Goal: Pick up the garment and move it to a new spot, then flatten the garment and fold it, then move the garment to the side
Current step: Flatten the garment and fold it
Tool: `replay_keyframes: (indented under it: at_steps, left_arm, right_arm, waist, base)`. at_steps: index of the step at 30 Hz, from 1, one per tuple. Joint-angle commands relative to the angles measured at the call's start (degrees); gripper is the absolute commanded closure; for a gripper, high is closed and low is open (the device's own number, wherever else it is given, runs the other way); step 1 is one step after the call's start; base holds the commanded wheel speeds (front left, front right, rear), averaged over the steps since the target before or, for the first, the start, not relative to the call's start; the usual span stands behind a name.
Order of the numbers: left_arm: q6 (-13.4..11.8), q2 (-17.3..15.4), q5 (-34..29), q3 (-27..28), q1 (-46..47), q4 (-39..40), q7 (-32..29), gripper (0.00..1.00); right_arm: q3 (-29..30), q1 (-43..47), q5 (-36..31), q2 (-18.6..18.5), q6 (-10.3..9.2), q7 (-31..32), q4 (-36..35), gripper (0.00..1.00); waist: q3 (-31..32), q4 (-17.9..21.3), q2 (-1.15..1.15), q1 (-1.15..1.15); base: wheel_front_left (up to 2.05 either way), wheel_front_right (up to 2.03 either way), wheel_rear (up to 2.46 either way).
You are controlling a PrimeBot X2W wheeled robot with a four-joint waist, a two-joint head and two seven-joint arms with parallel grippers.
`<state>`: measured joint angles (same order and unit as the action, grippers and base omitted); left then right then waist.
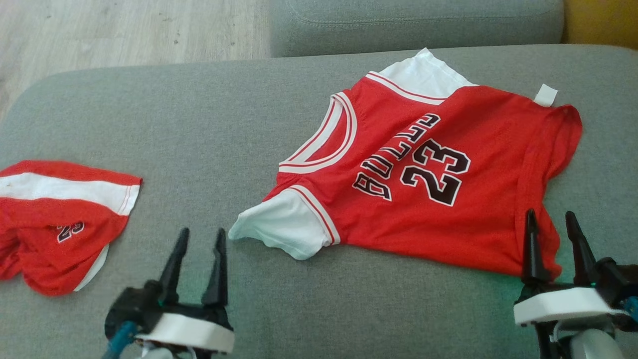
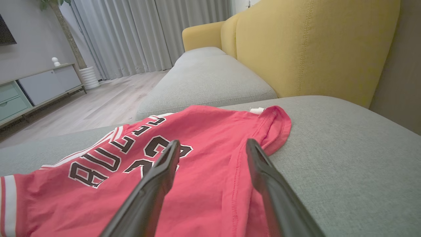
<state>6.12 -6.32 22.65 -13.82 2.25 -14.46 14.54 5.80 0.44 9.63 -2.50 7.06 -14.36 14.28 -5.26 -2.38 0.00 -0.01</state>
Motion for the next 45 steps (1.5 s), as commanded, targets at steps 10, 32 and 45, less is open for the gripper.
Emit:
replay_keyframes:
  at_steps: [10, 32, 45]
  left_arm:
    - [1.33, -1.54, -1.9, -3.41, 6.61, -8.79, 0.45, 0.0]
    - [0.18, -1.82, -2.97, -2.39, 17.99, -25.6, 0.46, 0.0]
    - [1.19, -1.24, -3.44, -5.35, 21.76, -31.3, 0.46, 0.0]
  right_arm:
    - [-2.27, -2.9, -0.34, -0.38, 0.43, -0.63, -0.86, 0.0]
    - [-3.22, -4.43, -1.09, -0.38, 0.43, -0.63, -0.98, 0.0]
    - [-3.87, -5.6, -1.11, -0.38, 0.43, -0.63, -0.78, 0.0]
  waist:
    - [-1.86, 1.5, 0.0, 0.01]
    - [-5.94, 4.14, 0.0, 0.01]
    - [-7.45, 3.53, 0.0, 0.01]
  base:
    - [0.0, 0.0, 0.0]
    - [0.0, 0.0, 0.0]
    - [0.0, 0.0, 0.0]
